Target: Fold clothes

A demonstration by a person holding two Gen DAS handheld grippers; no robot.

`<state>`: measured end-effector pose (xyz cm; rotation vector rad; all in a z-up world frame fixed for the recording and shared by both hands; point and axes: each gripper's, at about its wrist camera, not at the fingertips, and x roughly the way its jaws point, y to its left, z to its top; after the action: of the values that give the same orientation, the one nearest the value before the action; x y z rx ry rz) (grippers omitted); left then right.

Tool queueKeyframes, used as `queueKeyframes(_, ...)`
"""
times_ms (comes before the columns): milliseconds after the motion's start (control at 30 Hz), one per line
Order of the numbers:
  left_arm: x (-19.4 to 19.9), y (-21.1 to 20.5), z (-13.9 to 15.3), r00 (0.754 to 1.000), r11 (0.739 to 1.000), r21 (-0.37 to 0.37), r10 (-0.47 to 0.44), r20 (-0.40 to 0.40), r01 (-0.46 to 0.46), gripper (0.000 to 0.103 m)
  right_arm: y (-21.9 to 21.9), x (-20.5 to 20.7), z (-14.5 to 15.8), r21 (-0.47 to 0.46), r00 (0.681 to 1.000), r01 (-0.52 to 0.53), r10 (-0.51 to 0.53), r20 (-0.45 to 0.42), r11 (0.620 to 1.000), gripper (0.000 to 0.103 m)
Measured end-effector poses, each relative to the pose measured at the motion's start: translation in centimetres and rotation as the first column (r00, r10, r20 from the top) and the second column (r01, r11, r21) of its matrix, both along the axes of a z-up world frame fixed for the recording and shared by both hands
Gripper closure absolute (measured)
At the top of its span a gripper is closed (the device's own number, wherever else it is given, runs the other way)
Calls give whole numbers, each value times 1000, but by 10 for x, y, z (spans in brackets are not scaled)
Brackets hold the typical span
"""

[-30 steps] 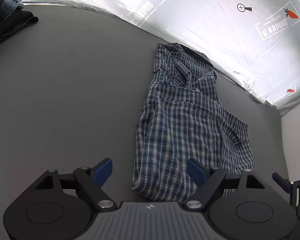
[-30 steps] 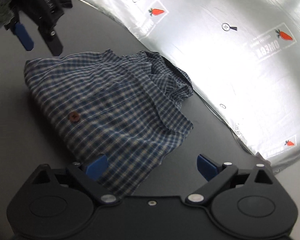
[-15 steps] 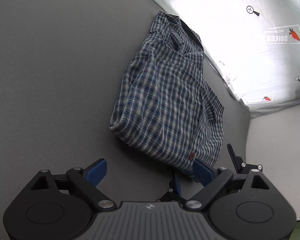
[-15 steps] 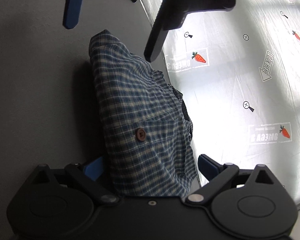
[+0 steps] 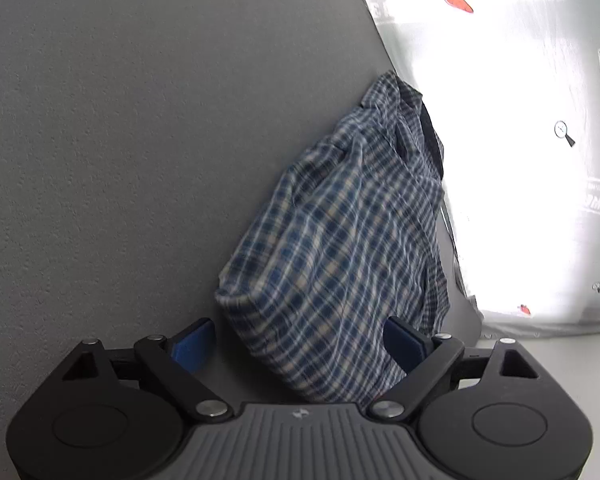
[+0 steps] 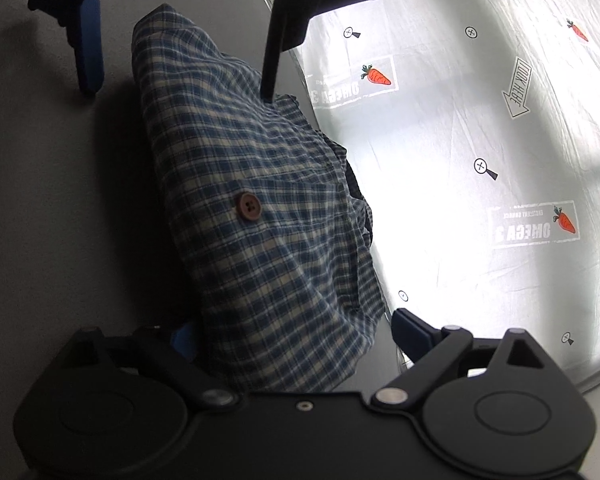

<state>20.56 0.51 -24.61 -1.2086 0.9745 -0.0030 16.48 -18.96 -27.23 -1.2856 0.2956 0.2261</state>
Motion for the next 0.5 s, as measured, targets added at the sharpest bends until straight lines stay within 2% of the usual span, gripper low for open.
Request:
queueKeyframes(33,2,1,-1,1000,1000,-15,21,-3,-21,15,-1,0,-3,-40,1000,-18,19,25,999,16)
queueKeyframes(67,6,0,-1,1000,999,-32,13,-4,-13,20,-2,0,-6,-79,998,-33,37,47,996,26)
queueKeyframes(100,10,-2,-1,1000,999,-49,5,-4,-5,21,-4,0,-9,-105,997,-48,54,50,993,32)
queueKeyframes(167,16,-11,2,999,998,-56,-32,1,32,22,-8,1,-14,-147,995,-80,87,43,986,53)
queueKeyframes(300,18,-36,9,992,991,-43,-126,14,127,22,-8,9,-12,-159,992,-117,124,36,980,53)
queueKeyframes(367,16,-44,7,988,986,-54,-156,9,156,22,-7,14,-9,-154,991,-130,135,23,979,48)
queueKeyframes(500,27,-38,-1,997,995,-58,-79,-13,78,26,-3,26,-3,-116,990,-139,136,-30,983,53)
